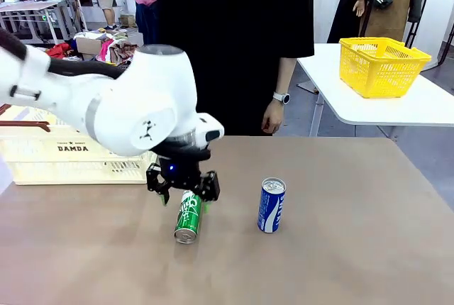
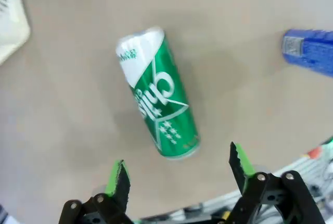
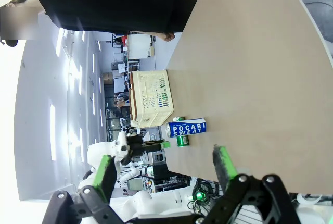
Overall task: Place the drinks into the Shopping basket.
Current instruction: Pick up one drink and place it into the Shopping basket.
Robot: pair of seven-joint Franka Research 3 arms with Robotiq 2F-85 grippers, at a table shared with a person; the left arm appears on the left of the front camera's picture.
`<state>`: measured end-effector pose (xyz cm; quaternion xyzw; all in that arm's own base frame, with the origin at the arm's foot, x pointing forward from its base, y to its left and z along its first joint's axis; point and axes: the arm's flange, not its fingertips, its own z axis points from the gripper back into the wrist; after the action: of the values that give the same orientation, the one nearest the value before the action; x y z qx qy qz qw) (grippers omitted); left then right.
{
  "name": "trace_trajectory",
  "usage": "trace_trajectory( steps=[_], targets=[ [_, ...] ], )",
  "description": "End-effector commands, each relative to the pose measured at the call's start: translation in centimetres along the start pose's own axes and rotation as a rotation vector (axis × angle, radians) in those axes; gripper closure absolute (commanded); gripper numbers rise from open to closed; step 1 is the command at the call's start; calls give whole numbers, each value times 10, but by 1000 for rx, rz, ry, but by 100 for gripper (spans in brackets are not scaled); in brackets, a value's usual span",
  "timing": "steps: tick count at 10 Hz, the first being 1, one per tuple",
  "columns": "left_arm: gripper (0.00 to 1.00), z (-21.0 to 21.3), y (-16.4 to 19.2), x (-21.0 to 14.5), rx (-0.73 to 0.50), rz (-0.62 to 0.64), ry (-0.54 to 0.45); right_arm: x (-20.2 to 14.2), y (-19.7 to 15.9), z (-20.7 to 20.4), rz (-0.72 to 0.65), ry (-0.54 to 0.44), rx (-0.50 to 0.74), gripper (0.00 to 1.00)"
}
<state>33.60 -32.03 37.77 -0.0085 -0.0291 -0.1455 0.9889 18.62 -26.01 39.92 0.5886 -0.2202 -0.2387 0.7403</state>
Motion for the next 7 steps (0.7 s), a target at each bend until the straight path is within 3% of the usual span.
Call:
trace_trajectory(
  steps=[1, 4, 7],
  targets=[
    [0, -23, 13, 12, 29, -150, -35, 0, 2, 0, 10, -1, 6, 0],
    [0, -67, 20, 22, -57, -184, -22, 0, 2, 0, 10, -1, 6, 0],
    [0, -78, 17, 26, -24, -107, 2, 0, 2, 0, 10, -1, 6, 0]
  ],
)
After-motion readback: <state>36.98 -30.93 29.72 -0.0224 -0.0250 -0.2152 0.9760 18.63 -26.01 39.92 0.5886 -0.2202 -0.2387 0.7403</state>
